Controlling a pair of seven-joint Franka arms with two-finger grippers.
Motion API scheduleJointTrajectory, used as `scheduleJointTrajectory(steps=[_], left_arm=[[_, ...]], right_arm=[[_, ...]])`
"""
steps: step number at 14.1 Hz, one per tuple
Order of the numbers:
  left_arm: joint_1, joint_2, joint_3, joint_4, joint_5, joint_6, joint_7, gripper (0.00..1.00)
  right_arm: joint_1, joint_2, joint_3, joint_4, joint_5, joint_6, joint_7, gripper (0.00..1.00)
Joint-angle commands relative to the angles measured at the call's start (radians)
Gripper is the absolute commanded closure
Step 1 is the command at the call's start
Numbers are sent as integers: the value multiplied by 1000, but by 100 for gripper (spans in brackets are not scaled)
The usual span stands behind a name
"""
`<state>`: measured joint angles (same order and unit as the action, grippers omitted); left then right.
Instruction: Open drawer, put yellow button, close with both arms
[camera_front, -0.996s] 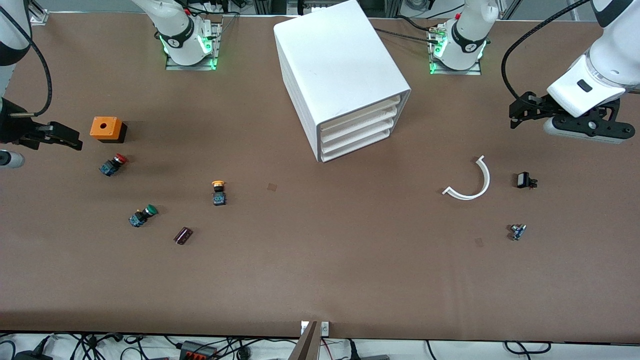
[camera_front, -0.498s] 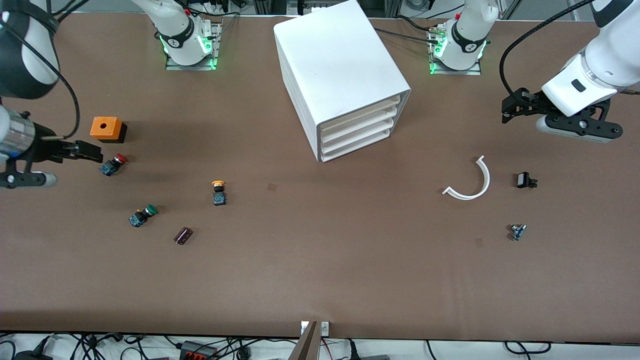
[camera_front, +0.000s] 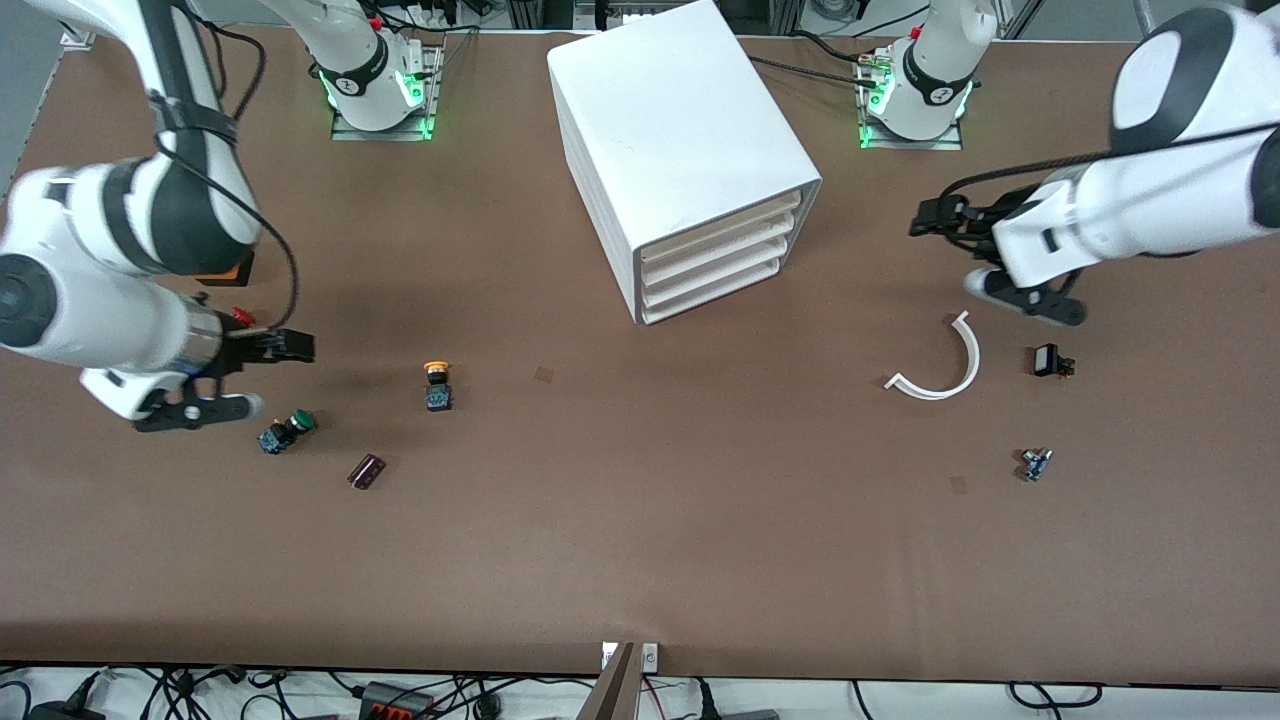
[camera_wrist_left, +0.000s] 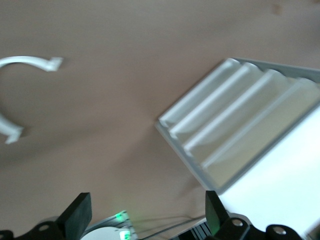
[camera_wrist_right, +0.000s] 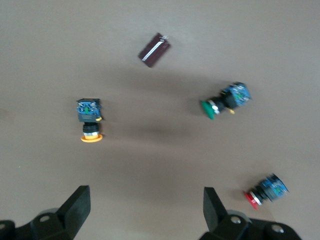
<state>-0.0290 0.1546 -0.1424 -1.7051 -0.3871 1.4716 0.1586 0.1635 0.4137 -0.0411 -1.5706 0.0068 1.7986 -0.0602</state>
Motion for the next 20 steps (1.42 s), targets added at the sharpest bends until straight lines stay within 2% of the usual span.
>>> scheduleJointTrajectory(steps=[1, 3, 7, 10, 13, 20], left_arm=[[4, 120, -5, 10, -194, -8, 195, 0], [17, 163, -5, -17, -316, 15, 301, 0], [55, 158, -5, -289, -625, 176, 622, 0], [57, 155, -6, -367, -690, 187, 676, 0], [49, 166, -8, -455, -826, 151, 771, 6], [35, 197, -62, -487, -849, 124, 832, 21]], right_arm=[[53, 69, -5, 7, 5, 68, 6, 0], [76, 115, -5, 6, 10, 106, 42, 0], [119, 210, -5, 6, 16, 212, 121, 0], [142, 263, -5, 4, 18, 254, 132, 0], [174, 300, -5, 3, 18, 274, 132, 0], [186, 323, -5, -69, 19, 323, 138, 0]])
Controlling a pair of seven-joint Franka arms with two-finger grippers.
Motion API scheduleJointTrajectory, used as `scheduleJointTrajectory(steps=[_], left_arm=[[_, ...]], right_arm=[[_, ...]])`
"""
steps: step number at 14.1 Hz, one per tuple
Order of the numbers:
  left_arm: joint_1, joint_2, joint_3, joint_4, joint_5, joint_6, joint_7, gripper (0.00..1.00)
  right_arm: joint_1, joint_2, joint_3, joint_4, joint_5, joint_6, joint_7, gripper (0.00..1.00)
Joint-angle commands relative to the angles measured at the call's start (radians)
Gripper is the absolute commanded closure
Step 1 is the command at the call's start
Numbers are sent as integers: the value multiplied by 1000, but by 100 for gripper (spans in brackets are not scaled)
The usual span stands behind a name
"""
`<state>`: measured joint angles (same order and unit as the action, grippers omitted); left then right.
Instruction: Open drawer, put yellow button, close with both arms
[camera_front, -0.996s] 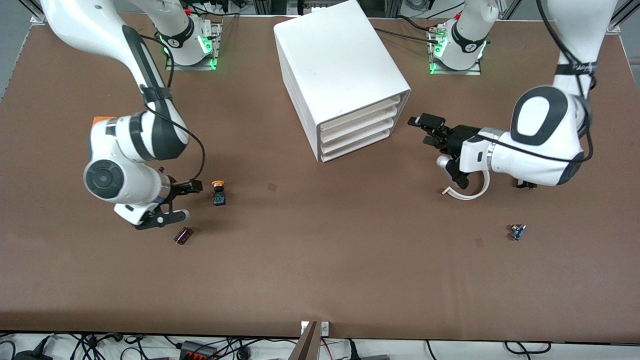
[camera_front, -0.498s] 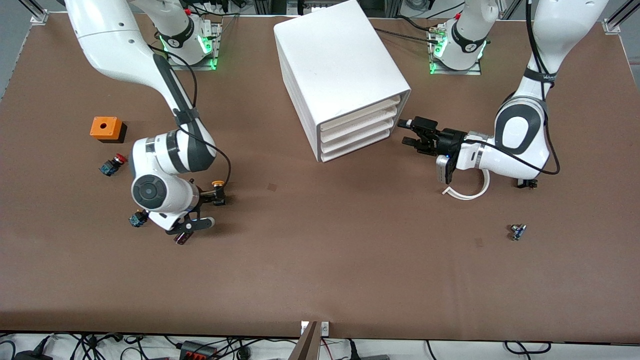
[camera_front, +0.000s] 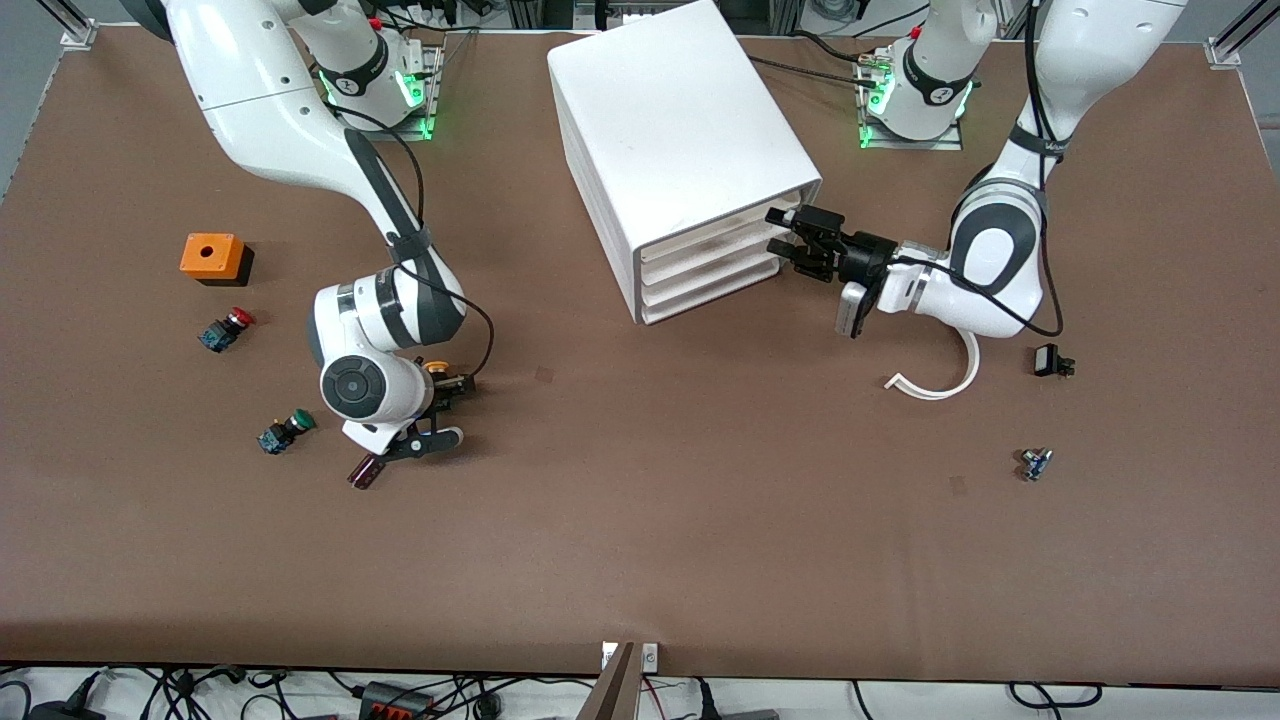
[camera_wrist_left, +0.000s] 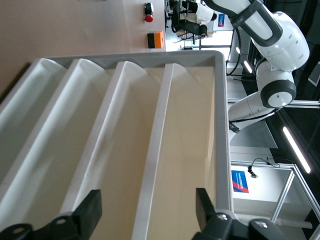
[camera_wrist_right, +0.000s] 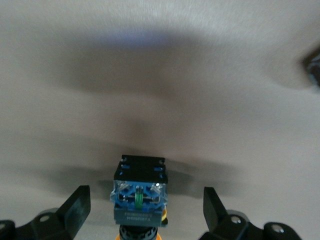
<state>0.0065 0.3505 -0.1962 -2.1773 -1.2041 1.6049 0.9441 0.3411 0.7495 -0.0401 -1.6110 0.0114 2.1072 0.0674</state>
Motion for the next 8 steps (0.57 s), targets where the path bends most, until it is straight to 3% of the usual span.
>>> scheduleJointTrajectory(steps=[1, 4, 6, 8], left_arm=[[1, 10, -12, -15, -35, -8, 62, 22], [-8, 12, -20, -22, -38, 4, 77, 29], [-13, 15, -19, -22, -38, 4, 77, 41], [-17, 19, -20, -22, -38, 6, 79, 57]], right_arm=[[9, -16, -6, -36, 15, 14, 11, 0], [7, -25, -4, -33, 15, 5, 20, 39], [4, -39, -4, -32, 16, 2, 20, 69], [-2, -55, -7, -12, 71, -12, 3, 98]])
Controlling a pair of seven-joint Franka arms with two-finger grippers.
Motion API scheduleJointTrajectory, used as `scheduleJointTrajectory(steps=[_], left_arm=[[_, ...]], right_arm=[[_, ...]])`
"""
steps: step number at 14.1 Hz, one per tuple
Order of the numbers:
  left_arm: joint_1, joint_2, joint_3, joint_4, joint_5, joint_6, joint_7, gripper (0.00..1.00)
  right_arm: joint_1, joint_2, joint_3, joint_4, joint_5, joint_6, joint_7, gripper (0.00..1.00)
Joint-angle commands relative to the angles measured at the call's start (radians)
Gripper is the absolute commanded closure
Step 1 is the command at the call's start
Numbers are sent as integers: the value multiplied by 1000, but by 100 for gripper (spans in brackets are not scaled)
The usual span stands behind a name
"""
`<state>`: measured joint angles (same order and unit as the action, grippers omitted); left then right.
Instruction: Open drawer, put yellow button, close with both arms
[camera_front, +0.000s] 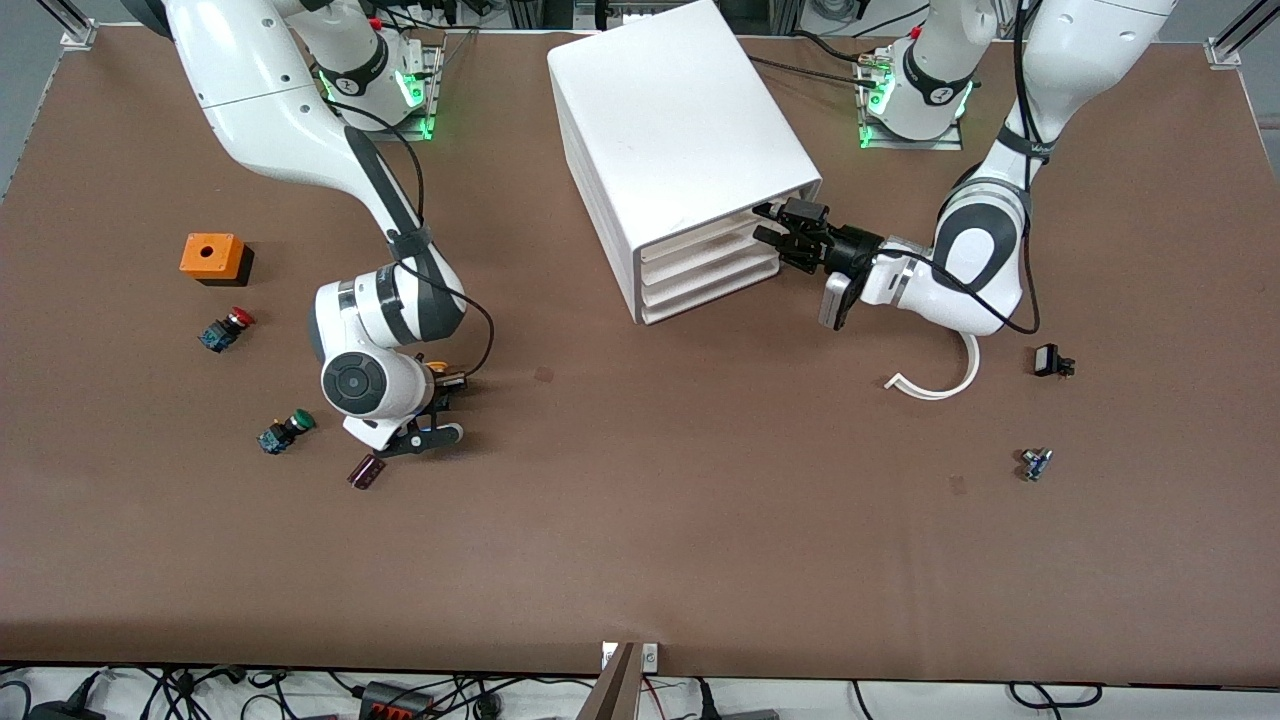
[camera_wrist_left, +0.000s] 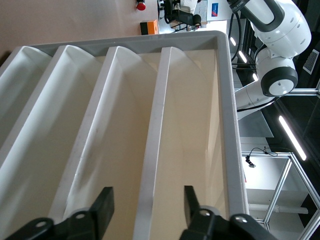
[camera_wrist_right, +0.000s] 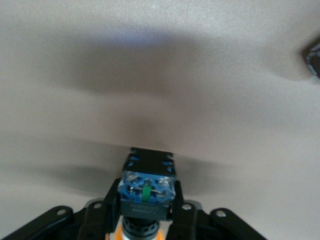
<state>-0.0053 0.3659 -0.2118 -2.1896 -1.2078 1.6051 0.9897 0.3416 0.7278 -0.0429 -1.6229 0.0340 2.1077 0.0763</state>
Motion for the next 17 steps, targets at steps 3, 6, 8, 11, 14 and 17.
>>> scheduleJointTrajectory(steps=[3, 6, 8, 11, 14, 17], left_arm=[[-9, 16, -3, -9, -33, 6, 44, 97], [4, 18, 5, 20, -26, 6, 29, 100], [8, 37, 15, 63, -16, 4, 23, 100], [56, 102, 15, 193, 87, 3, -26, 100], [87, 148, 15, 325, 184, -4, -104, 96], [99, 174, 15, 381, 226, -7, -132, 49]], right_arm=[[-9, -51, -6, 85, 67, -69, -16, 100], [-9, -54, -12, 240, 54, -197, -20, 100], [-3, -54, -15, 351, 52, -288, -15, 100], [2, -54, -8, 419, 55, -310, -21, 100], [48, -54, 6, 466, 55, -331, -23, 100], [132, -47, 11, 503, 55, -333, -23, 100]])
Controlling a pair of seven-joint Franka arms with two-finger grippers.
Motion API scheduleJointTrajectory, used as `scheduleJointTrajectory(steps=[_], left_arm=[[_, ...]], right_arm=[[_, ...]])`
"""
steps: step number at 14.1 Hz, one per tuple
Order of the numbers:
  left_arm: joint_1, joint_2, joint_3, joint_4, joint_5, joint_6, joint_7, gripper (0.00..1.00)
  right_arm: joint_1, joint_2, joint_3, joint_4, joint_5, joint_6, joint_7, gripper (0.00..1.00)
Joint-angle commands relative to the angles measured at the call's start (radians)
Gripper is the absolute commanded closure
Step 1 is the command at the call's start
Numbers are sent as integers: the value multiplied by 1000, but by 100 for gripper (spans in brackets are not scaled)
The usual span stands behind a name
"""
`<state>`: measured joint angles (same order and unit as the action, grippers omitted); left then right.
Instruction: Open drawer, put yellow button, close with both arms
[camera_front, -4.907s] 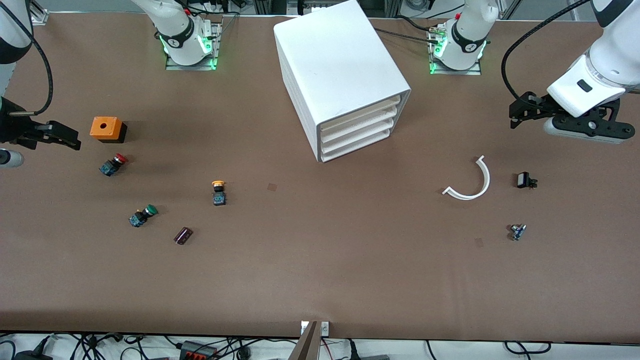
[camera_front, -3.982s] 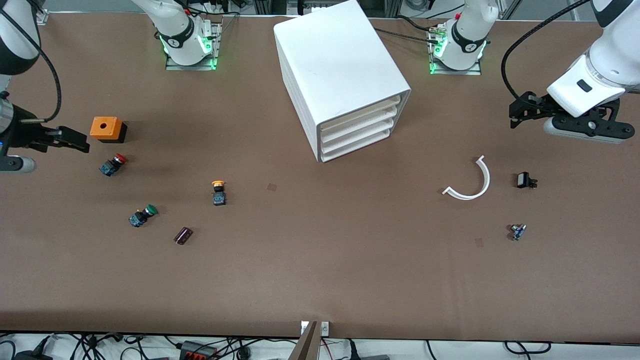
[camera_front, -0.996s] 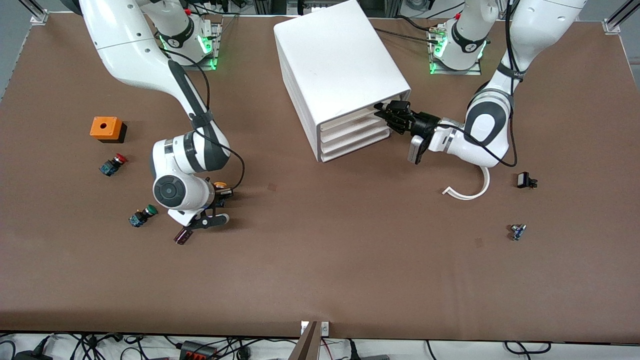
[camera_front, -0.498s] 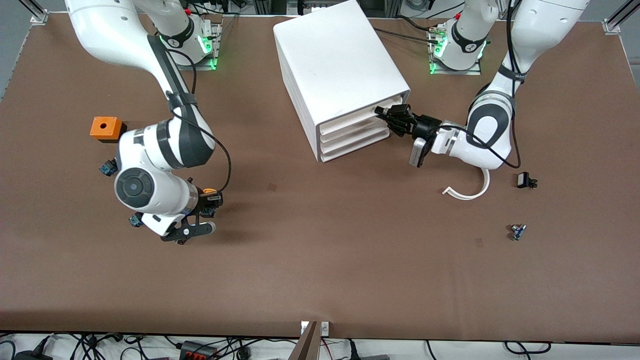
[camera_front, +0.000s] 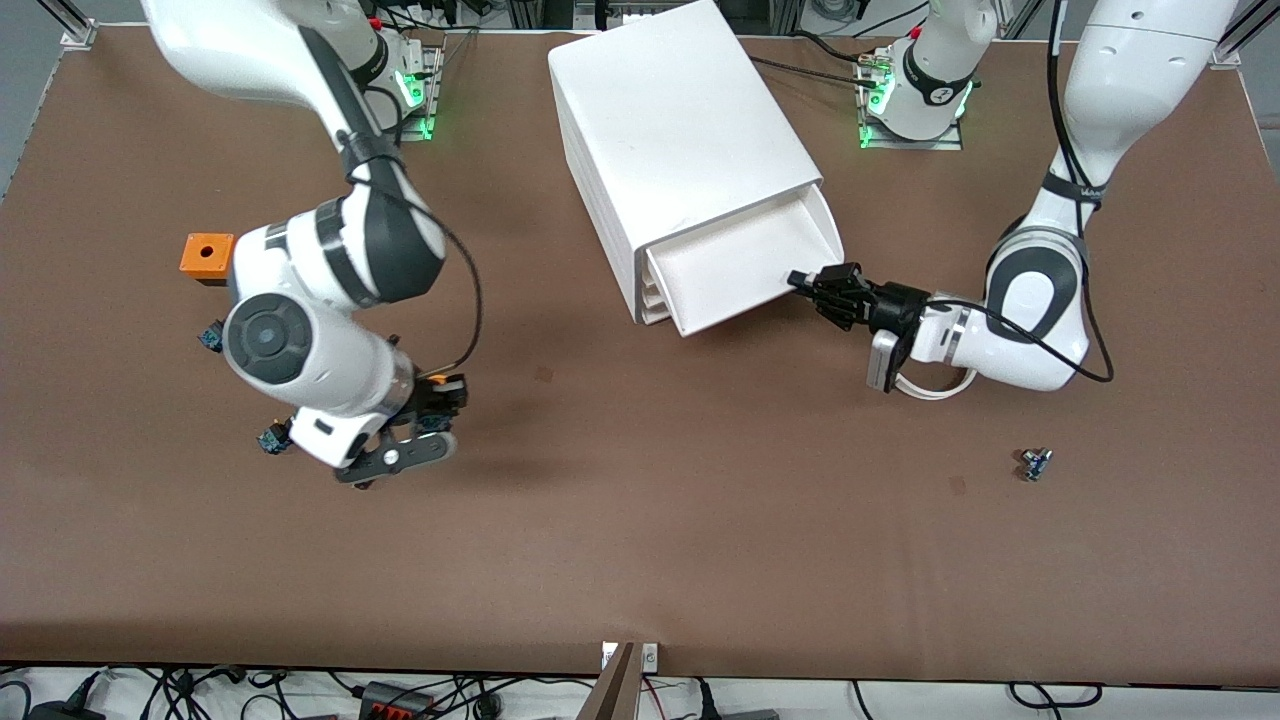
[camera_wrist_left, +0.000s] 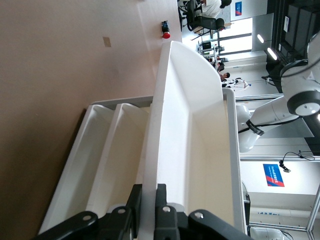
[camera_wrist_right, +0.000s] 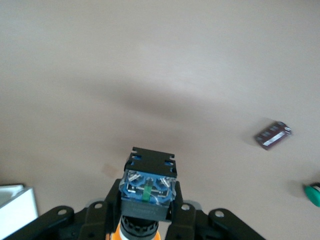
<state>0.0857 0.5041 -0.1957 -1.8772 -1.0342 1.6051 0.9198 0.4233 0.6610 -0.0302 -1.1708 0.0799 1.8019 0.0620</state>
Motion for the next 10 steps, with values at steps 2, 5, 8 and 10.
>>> scheduleJointTrajectory(steps=[2, 5, 8, 10], left_arm=[[14, 30, -1, 69, 54, -8, -82, 0], [22, -27, -1, 102, 123, -36, -229, 0], [22, -36, -1, 271, 300, -141, -459, 0], [25, -38, -2, 375, 412, -186, -567, 0]], right_arm=[[133, 25, -13, 68, 6, -21, -4, 100], [188, 25, -8, 92, 6, -24, -2, 100], [282, 26, -14, 124, -51, -15, 9, 100], [301, 26, -14, 161, -54, -13, 9, 100]])
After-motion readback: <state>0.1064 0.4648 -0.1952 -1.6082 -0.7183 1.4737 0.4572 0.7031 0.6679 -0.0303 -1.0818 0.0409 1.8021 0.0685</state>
